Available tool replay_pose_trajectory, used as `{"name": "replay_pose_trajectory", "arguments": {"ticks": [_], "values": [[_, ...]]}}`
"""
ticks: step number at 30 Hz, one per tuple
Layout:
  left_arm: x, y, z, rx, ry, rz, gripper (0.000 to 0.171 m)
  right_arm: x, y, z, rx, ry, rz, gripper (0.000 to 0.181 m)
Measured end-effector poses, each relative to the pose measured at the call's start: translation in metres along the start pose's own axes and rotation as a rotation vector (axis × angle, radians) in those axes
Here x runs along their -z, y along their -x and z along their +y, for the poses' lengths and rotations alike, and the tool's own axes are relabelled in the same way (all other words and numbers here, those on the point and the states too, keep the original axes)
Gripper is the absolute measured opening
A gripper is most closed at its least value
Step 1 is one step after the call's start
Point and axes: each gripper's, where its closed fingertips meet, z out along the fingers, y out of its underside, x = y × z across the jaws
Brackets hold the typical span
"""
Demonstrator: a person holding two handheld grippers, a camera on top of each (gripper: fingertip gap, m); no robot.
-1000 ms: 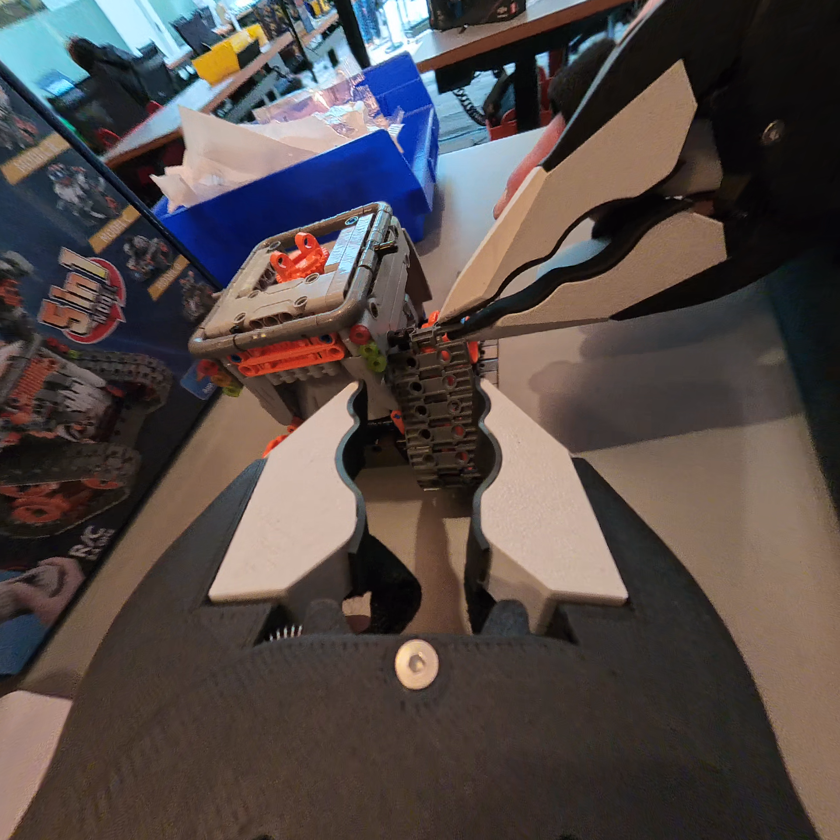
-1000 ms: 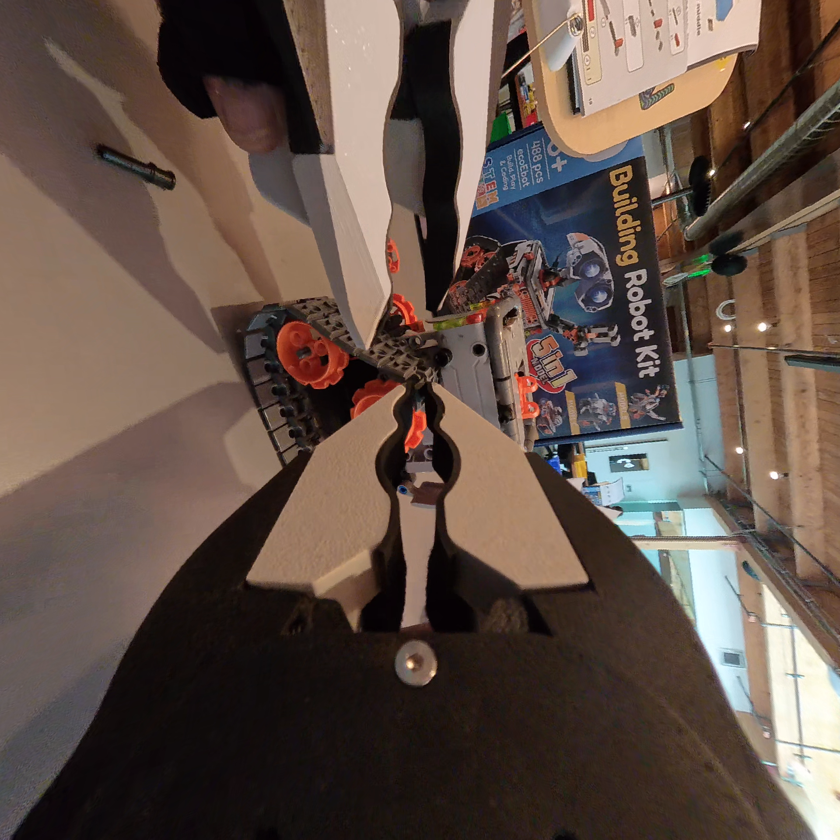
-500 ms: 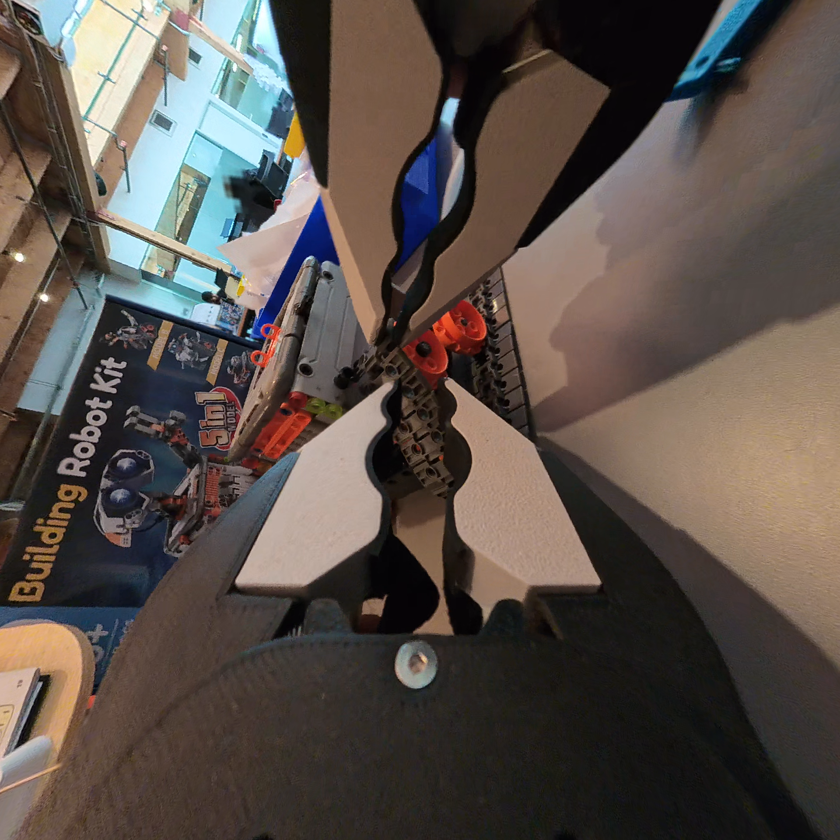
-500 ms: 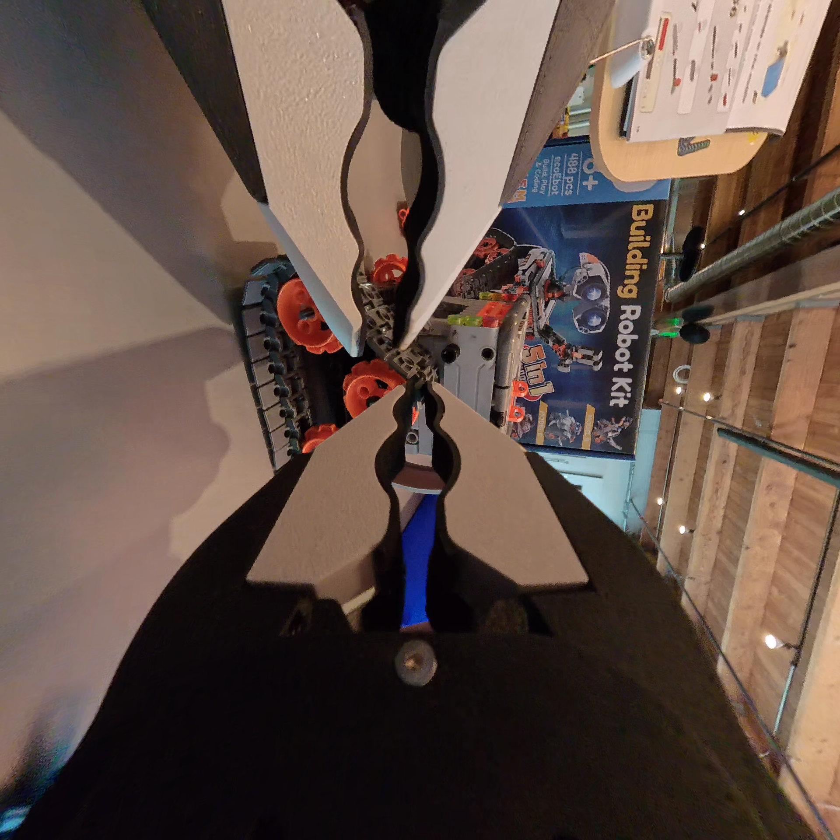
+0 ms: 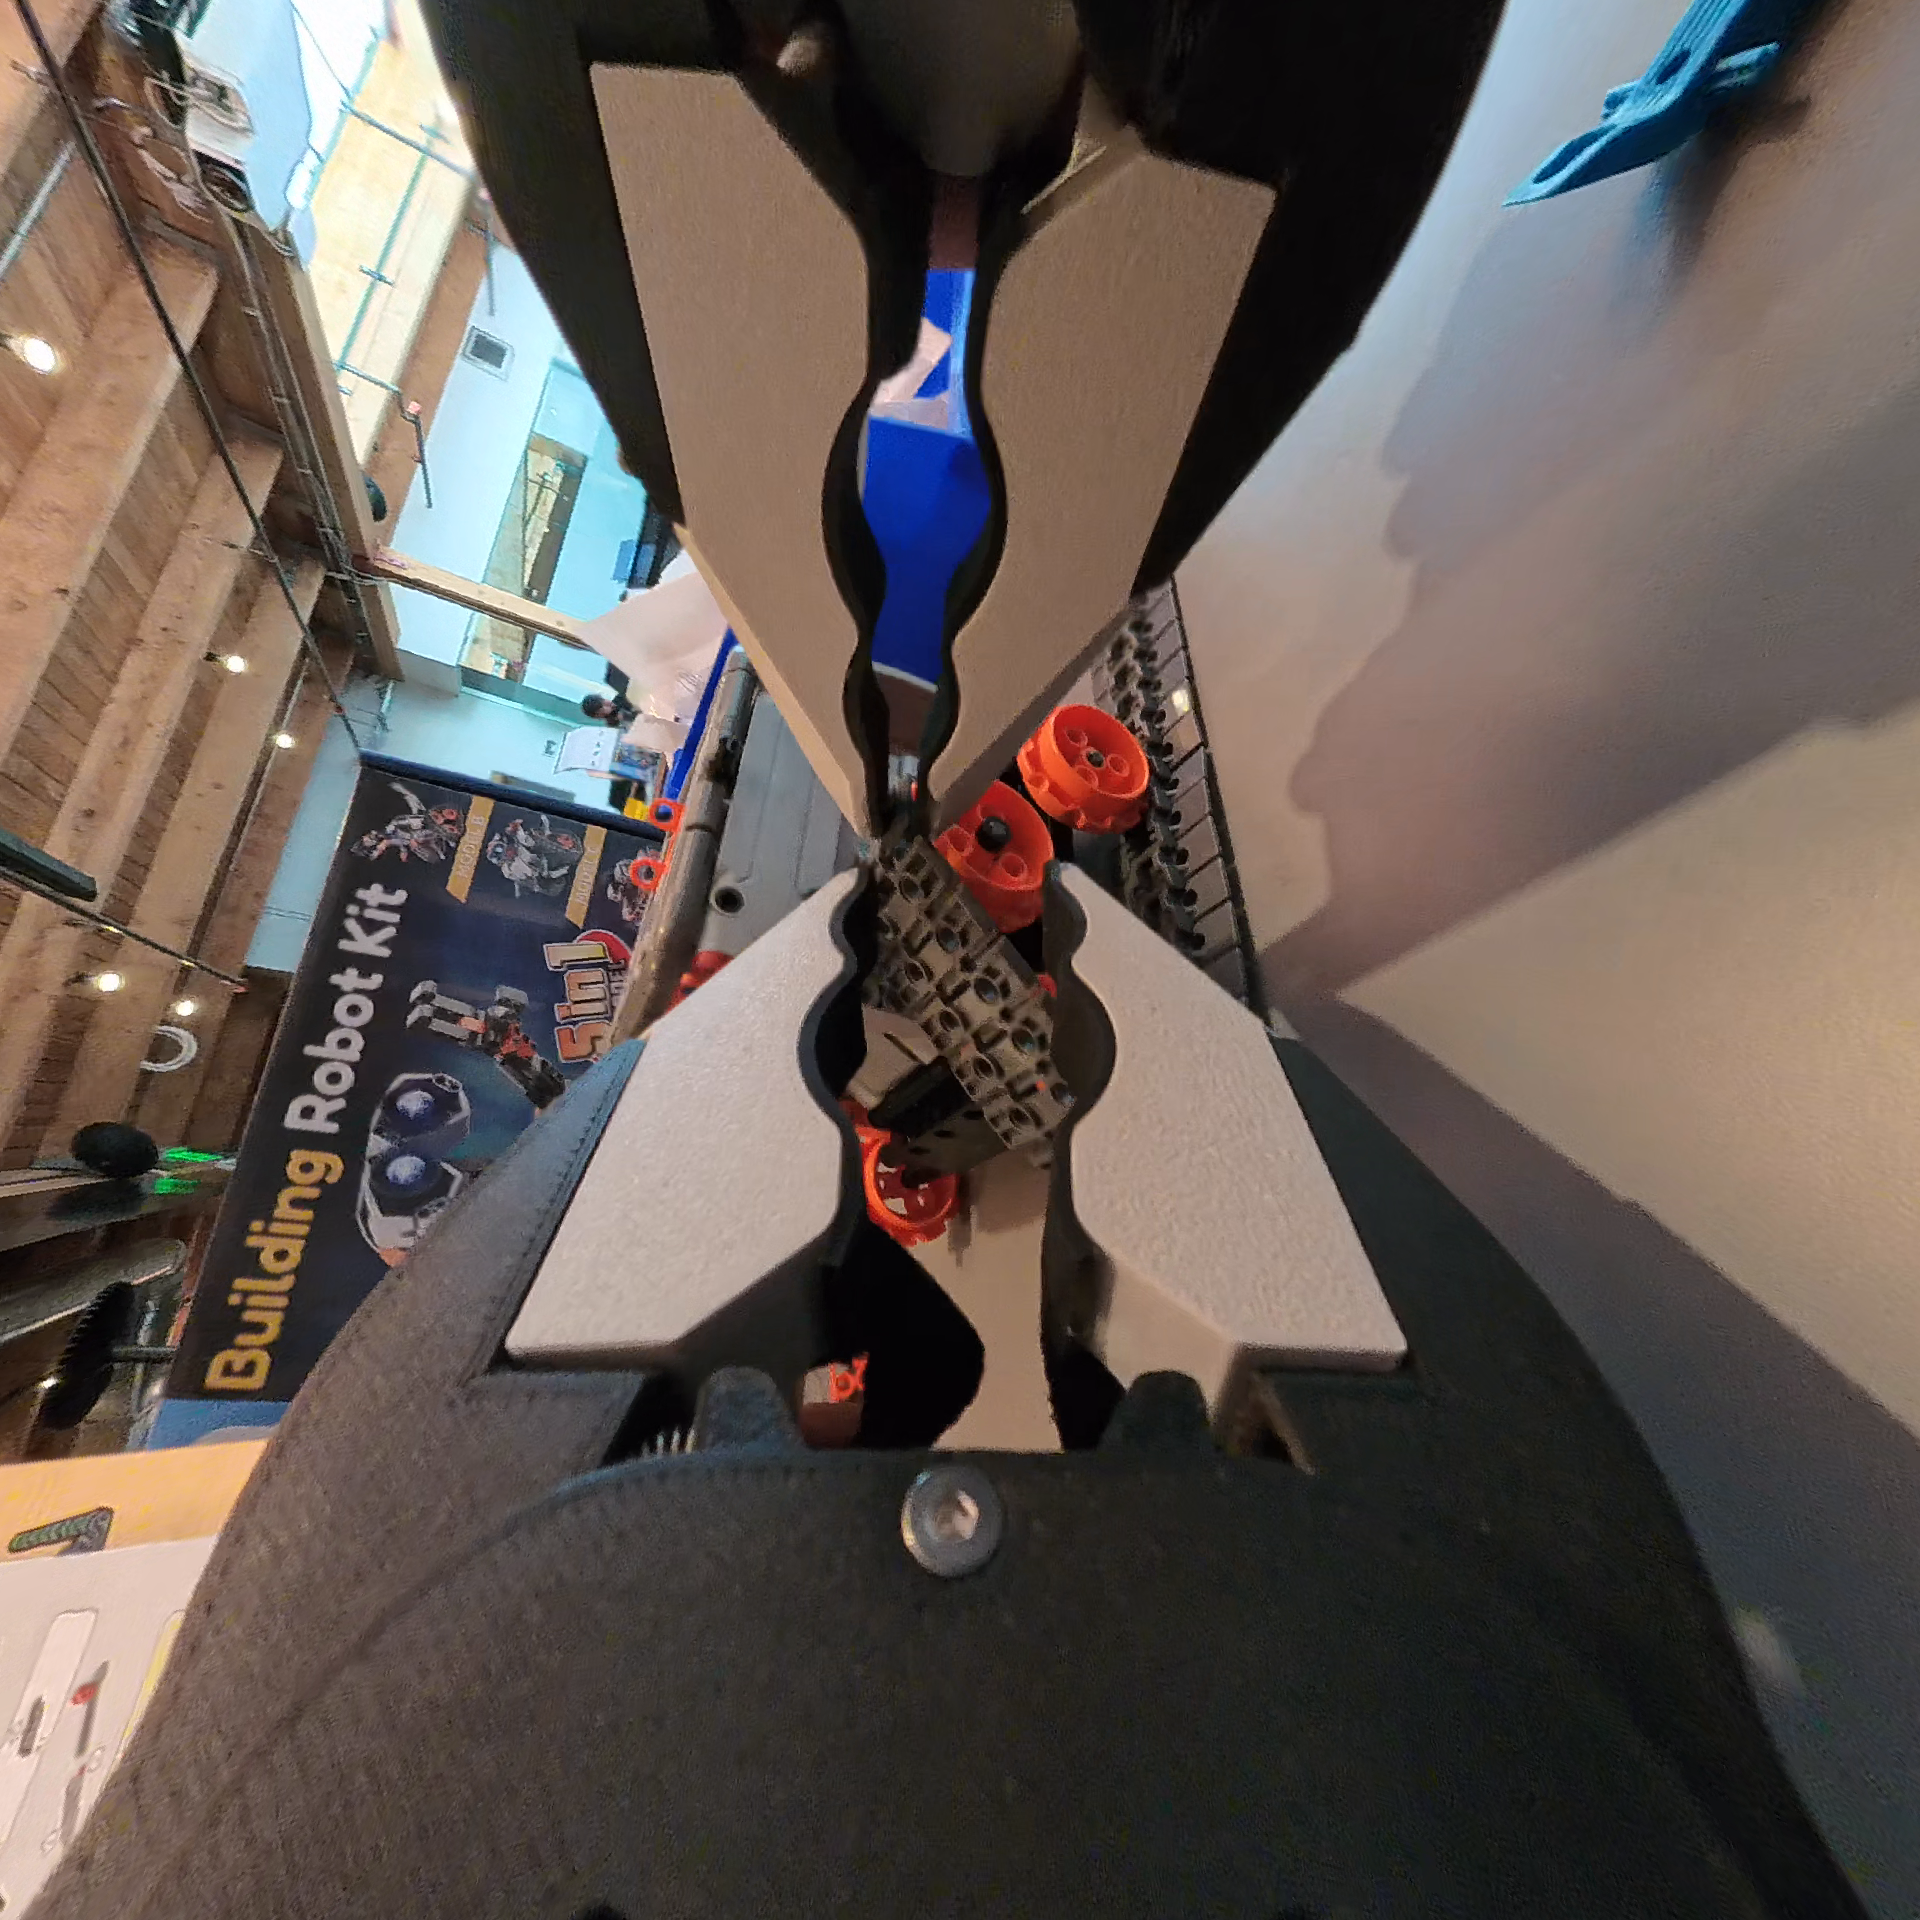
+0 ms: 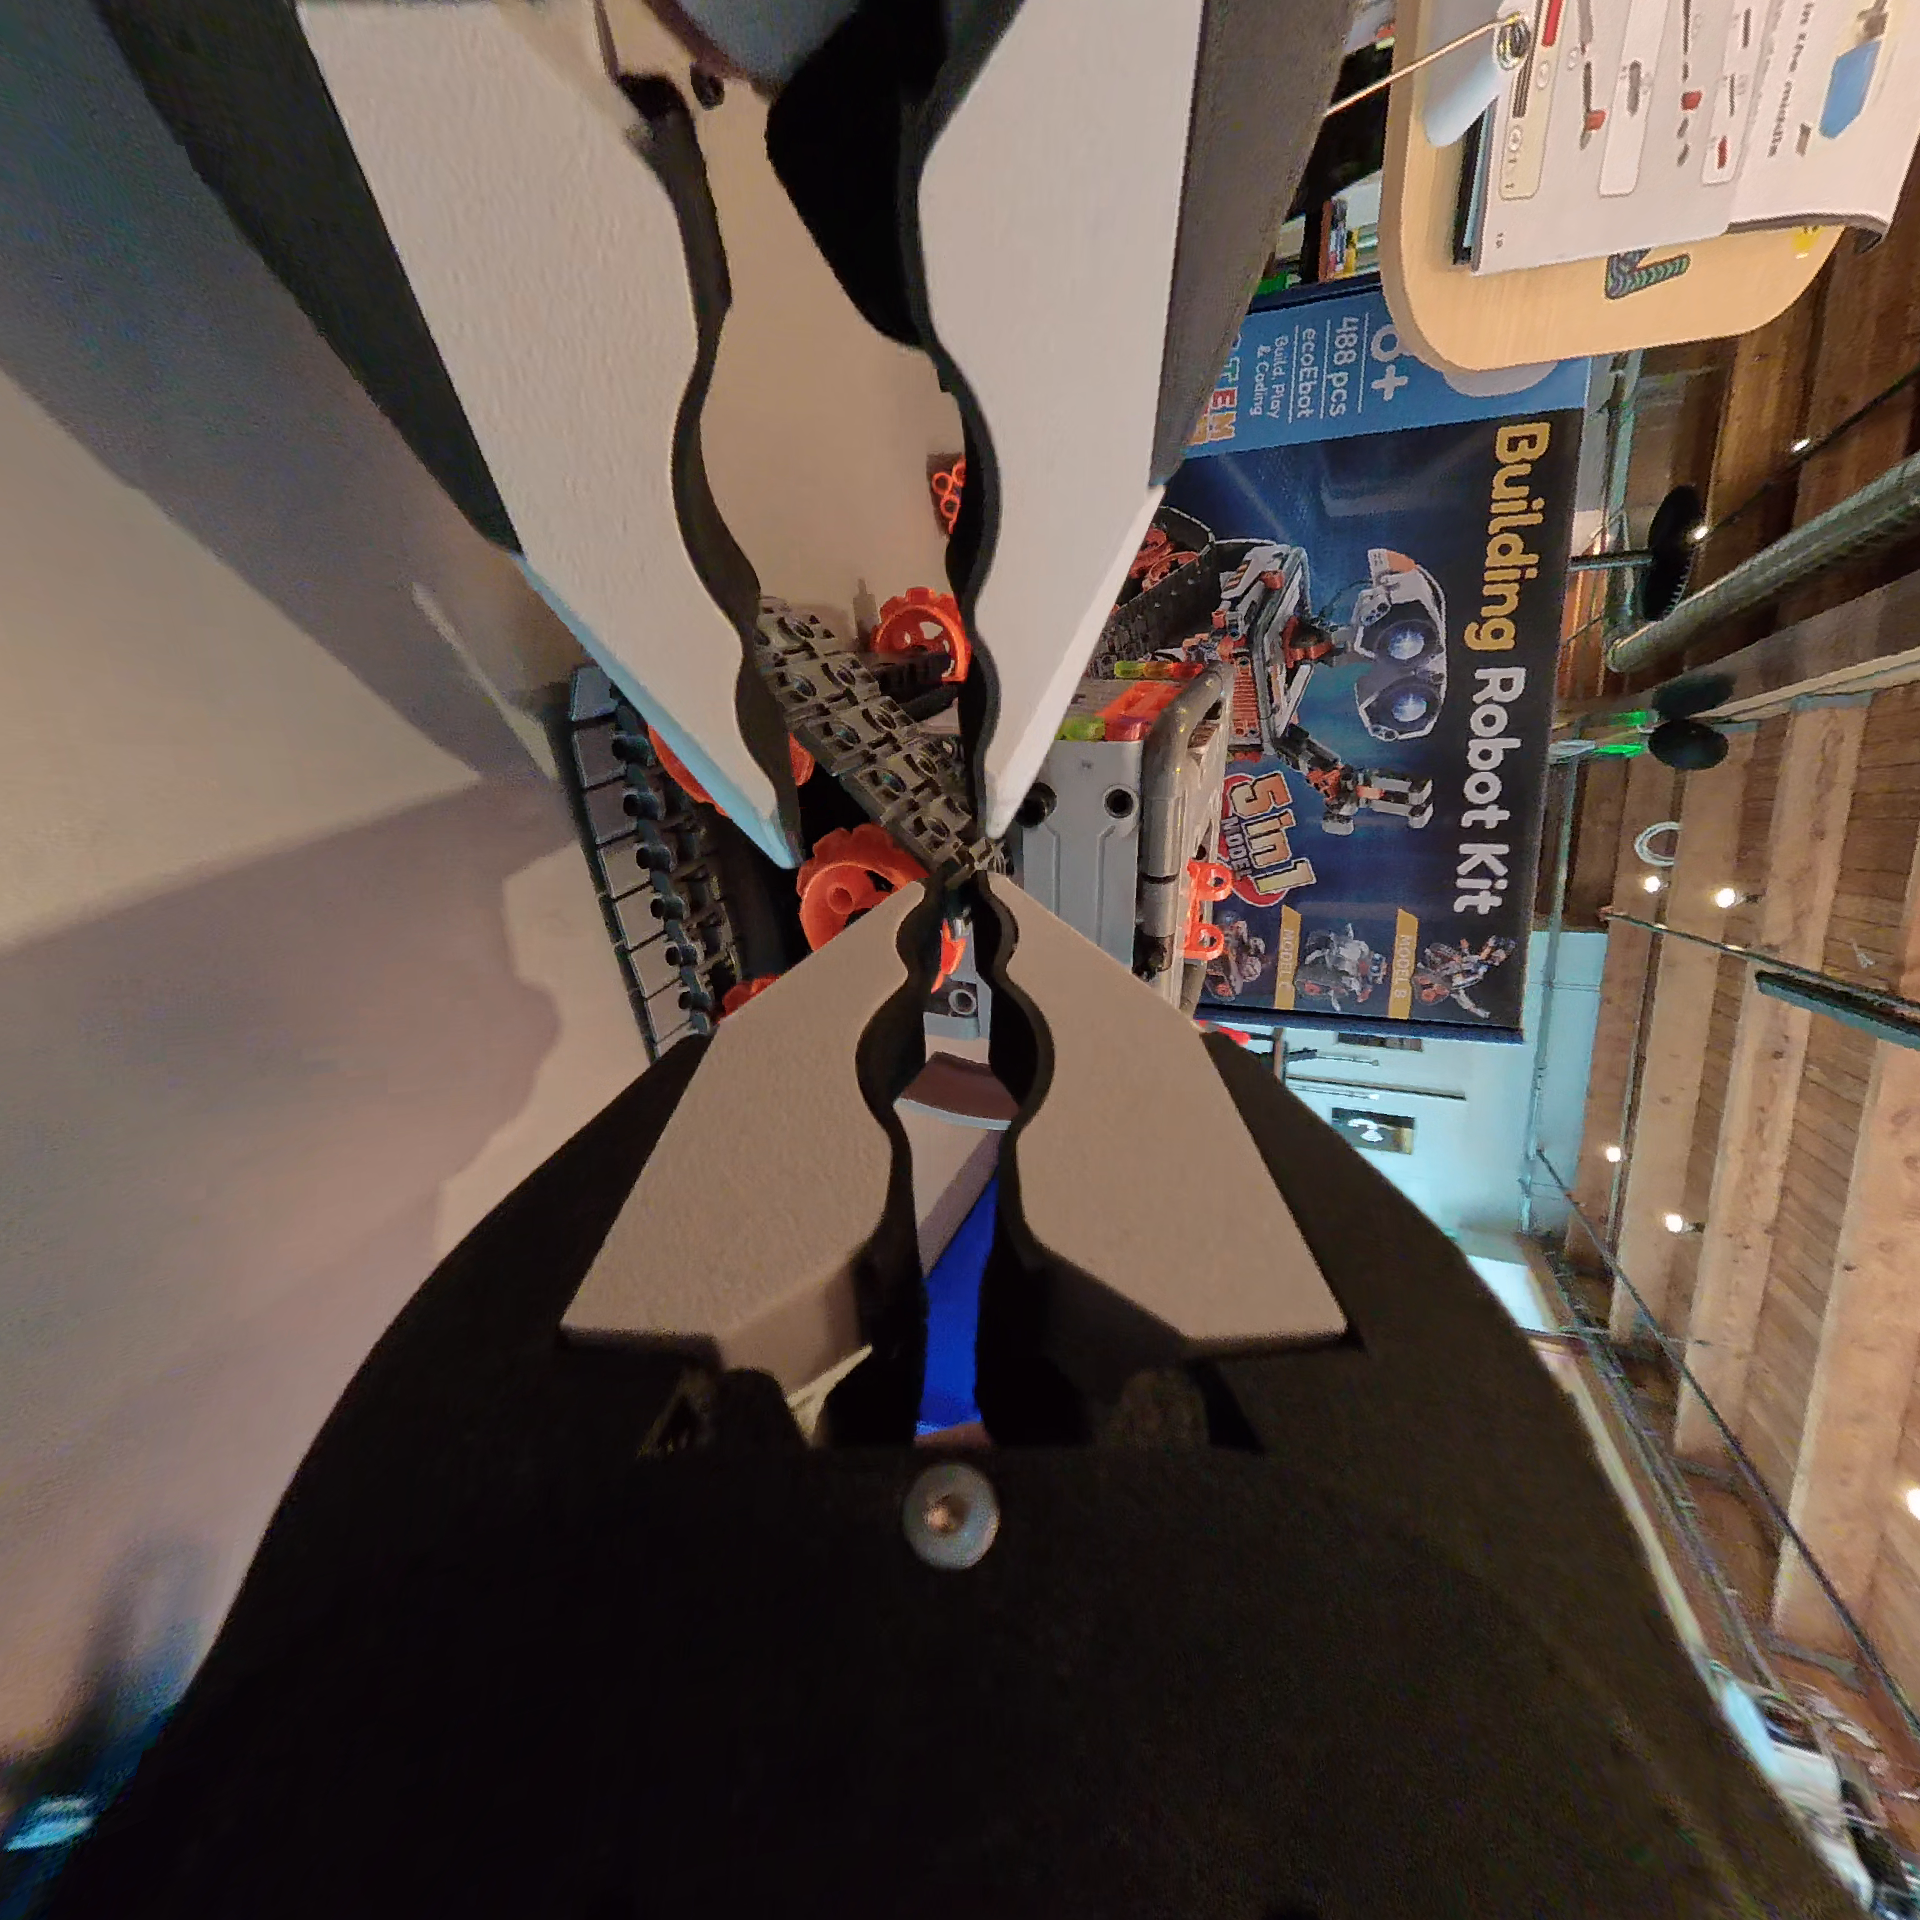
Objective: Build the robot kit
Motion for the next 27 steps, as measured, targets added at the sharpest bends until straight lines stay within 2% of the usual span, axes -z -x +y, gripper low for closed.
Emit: {"name": "replay_pose_trajectory", "arguments": {"ticks": [7, 11, 13, 15, 16, 20, 25, 27], "values": [[-0.013, 0.002, 0.0, -0.032, 0.01, -0.028, 0.019, 0.001, 0.001, 0.003, -0.05, -0.015, -0.015, 0.007], [-0.014, 0.002, 0.001, -0.029, 0.018, -0.018, 0.016, 0.014, -0.008, 0.007, -0.2, -0.068, -0.036, 0.019], [-0.015, 0.003, 0.002, -0.027, 0.021, -0.016, 0.015, 0.017, -0.011, 0.026, -0.359, -0.027, -0.071, 0.028], [-0.016, 0.003, 0.001, -0.031, 0.023, -0.011, 0.015, 0.017, -0.008, 0.058, -0.532, 0.068, -0.099, 0.026], [-0.016, 0.003, 0.001, -0.03, 0.022, -0.011, 0.015, 0.017, 0.001, 0.073, -0.626, 0.12, -0.156, 0.031], [-0.017, 0.004, 0.001, -0.026, 0.025, -0.004, 0.015, 0.016, 0.03, 0.116, -0.989, 0.253, -0.28, 0.029], [-0.017, 0.005, 0.0, -0.024, 0.025, -0.003, 0.014, 0.008, 0.048, 0.169, -1.17, 0.44, -0.231, 0.028], [-0.018, 0.005, 0.0, -0.024, 0.025, -0.003, 0.014, 0.006, 0.054, 0.174, -1.245, 0.438, -0.253, 0.029]]}}
